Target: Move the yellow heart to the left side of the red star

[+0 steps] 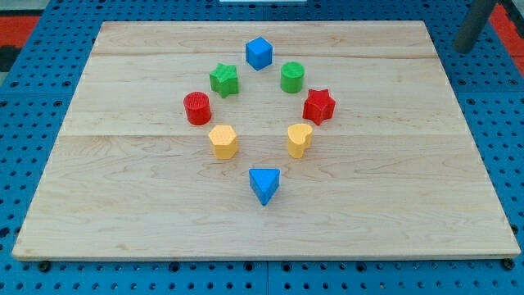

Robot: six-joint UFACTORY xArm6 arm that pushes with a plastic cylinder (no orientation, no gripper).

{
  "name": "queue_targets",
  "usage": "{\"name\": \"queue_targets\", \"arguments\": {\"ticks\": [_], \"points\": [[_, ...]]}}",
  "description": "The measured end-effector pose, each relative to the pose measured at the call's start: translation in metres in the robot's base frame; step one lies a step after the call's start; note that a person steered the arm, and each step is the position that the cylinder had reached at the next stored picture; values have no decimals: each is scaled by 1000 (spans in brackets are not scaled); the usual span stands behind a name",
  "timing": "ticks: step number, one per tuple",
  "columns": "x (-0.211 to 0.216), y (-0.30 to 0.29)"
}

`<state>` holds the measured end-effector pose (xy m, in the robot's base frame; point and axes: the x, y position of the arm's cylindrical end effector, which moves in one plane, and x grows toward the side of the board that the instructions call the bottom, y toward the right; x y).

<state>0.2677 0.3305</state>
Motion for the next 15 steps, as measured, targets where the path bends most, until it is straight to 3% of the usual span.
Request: {"name": "queue_targets", "arguments": {"ticks": [1, 3, 4, 5, 6, 9, 12, 14, 15], "points": [[24, -13], [159, -57], [215, -128], [224, -207], [224, -246], [202, -312], [164, -291], [184, -292], [188, -241]]}}
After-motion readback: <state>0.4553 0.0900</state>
